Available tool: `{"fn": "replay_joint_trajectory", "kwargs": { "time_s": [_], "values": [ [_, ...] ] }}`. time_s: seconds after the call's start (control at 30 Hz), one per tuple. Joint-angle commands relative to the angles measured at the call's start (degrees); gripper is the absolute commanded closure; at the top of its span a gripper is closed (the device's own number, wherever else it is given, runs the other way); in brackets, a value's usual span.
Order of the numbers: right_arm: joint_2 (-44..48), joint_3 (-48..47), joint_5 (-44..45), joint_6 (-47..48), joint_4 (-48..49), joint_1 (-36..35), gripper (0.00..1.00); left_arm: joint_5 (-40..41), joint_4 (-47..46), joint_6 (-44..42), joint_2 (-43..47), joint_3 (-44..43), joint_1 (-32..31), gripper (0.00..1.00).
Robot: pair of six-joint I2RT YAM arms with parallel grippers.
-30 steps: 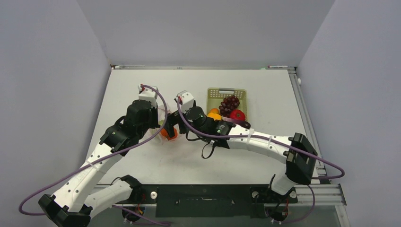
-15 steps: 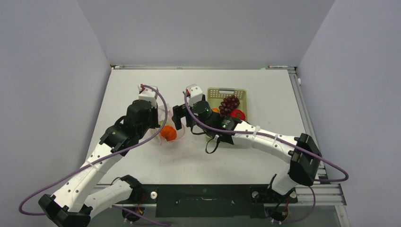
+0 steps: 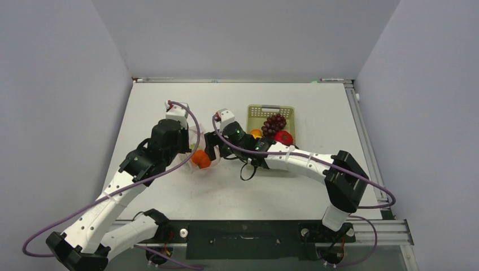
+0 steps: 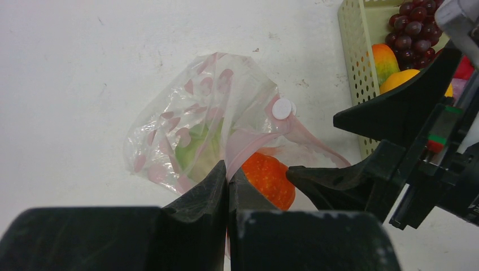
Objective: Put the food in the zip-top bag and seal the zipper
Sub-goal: Adjust the zipper food storage bag at the center of the board.
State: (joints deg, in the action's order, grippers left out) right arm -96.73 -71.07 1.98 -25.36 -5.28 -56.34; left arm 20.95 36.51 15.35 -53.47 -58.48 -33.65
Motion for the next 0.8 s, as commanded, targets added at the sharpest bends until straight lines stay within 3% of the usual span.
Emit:
{"fn": "replay_joint_trajectory", "kwargs": {
  "time_s": [0.0,0.13,0.33,0.77],
  "values": [
    [-0.50,-2.56,-1.54,-0.84,0.57,-0.35,0.29,-0.38,-3.18,0.02,0.39,-0.57,0.43,1.00],
    [-0.81,-3.34,-1.19,-0.73,0.00,-0.53,0.63,-0.47,-3.13,0.03,0.41,-0.53,0.43,1.00],
    [-1.14,-4.76,-0.44,-0.39,-0.79,-0.82,0.94,-0.47,-3.19,0.03,0.57,-0.58,0.51,1.00],
    [1.82,-16.32,7.50,6.79,-6.96,-2.54,0.95,1.40,-3.53,-0.68,4.04,-0.25,0.66,1.00]
  ]
}}
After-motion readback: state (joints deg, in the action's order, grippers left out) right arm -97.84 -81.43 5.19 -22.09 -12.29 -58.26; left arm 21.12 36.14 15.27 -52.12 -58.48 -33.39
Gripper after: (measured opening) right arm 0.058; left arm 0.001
